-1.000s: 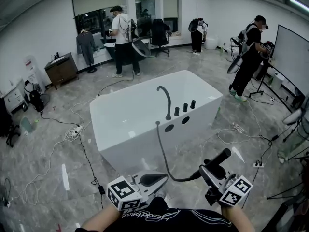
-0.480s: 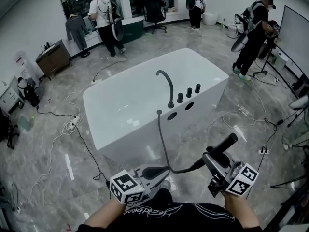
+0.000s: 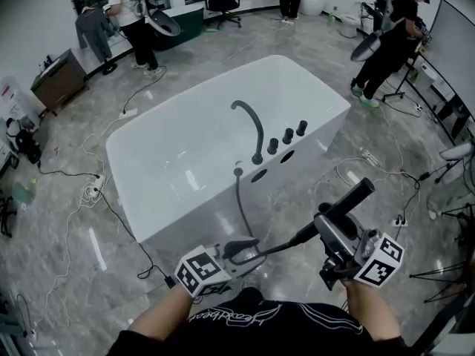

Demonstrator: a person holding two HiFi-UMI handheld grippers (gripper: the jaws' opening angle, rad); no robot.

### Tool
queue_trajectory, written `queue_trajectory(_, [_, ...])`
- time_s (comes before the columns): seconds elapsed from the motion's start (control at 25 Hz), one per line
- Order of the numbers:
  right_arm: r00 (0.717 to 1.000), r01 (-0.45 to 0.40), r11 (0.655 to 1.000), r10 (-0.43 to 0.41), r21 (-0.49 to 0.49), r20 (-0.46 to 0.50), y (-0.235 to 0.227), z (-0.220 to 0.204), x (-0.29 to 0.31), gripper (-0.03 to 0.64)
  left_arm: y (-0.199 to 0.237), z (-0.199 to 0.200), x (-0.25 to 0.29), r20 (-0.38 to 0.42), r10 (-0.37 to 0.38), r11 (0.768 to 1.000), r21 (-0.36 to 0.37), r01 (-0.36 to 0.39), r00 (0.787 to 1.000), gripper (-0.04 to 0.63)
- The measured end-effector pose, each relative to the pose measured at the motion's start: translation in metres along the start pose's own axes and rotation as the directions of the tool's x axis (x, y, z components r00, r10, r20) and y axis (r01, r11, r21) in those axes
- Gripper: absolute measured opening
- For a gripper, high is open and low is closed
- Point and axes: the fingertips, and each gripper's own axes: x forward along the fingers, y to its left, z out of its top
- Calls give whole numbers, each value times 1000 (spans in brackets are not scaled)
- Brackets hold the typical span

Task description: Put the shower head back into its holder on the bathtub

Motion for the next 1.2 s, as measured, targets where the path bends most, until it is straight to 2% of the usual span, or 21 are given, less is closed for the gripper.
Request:
queue_trajectory(0.08, [1000,-6,1000,6,4,19,-2,12,11,135,16,-18,15,-64,-21,1000,19,23,998,153])
queue_trajectory(0.24, [999,-11,1000,12,-21,42,-2,32,28,135,38,-51,41,-141,-109,994,-24,106,984,155])
queue_trajectory(0.36, [998,-16,999,18,-32,66,1,49,34,135,49,-69,58,-199,-140,990,-1,143,970,156])
queue_trajectory(0.6, [995,-28,998,34,-62,97,21,73,35,133,53,-102,90,-237,-202,979,-15,205,950,156])
queue_trajectory(0.8, [991,-32,994,45,-100,129,21,95,24,133,63,-134,115,-285,-193,981,-36,191,939,153])
queue_trajectory(0.96, [990,-34,995,47,-97,134,14,109,14,133,67,-148,132,-298,-191,981,-83,174,935,109])
queue_trajectory(1.2, [994,52,992,-39,-113,107,-32,125,5,133,75,-138,134,-334,-178,984,-73,163,926,60])
